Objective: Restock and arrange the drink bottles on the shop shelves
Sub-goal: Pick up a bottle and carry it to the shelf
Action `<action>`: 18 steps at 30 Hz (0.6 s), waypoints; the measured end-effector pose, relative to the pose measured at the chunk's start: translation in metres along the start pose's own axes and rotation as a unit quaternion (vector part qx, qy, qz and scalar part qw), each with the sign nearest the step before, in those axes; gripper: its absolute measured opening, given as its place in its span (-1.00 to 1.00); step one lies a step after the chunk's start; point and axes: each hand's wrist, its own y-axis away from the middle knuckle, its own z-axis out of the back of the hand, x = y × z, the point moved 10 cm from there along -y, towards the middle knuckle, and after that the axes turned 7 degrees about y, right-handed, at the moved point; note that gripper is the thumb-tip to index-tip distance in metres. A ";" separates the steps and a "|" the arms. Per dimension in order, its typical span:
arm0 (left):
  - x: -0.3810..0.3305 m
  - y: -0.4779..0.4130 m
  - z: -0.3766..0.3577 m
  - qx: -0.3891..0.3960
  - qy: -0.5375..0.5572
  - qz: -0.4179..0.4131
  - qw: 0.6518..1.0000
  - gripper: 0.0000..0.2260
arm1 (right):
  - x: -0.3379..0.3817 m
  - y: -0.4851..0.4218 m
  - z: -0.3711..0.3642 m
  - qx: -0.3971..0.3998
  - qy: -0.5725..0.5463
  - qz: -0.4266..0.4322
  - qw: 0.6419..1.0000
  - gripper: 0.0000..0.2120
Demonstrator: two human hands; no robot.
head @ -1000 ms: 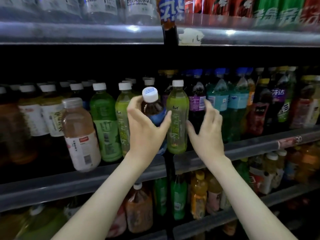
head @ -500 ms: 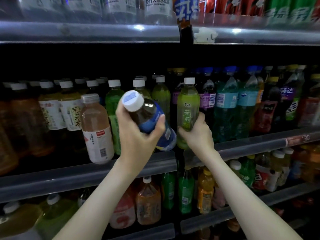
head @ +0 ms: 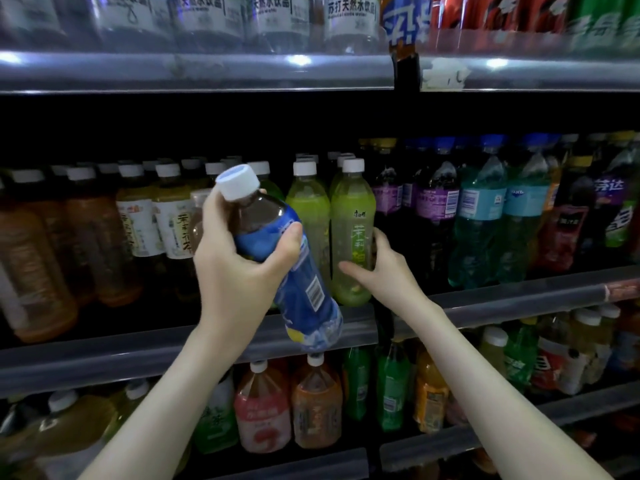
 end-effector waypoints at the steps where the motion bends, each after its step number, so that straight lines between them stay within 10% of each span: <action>1: 0.001 0.001 -0.003 0.011 0.002 0.009 1.000 -0.52 | 0.001 0.001 0.000 0.002 0.007 0.002 1.000 -0.27; 6: -0.003 0.005 -0.026 0.051 0.010 0.027 0.998 -0.49 | 0.042 0.035 0.030 -0.090 -0.027 0.091 0.991 -0.21; 9: -0.005 0.006 -0.046 0.068 0.014 0.041 0.997 -0.49 | 0.071 0.066 0.026 0.023 -0.068 0.154 0.985 -0.30; 18: -0.028 0.020 -0.157 0.196 0.081 0.061 0.975 -0.43 | 0.017 0.100 0.080 -0.017 -0.060 0.011 0.998 -0.49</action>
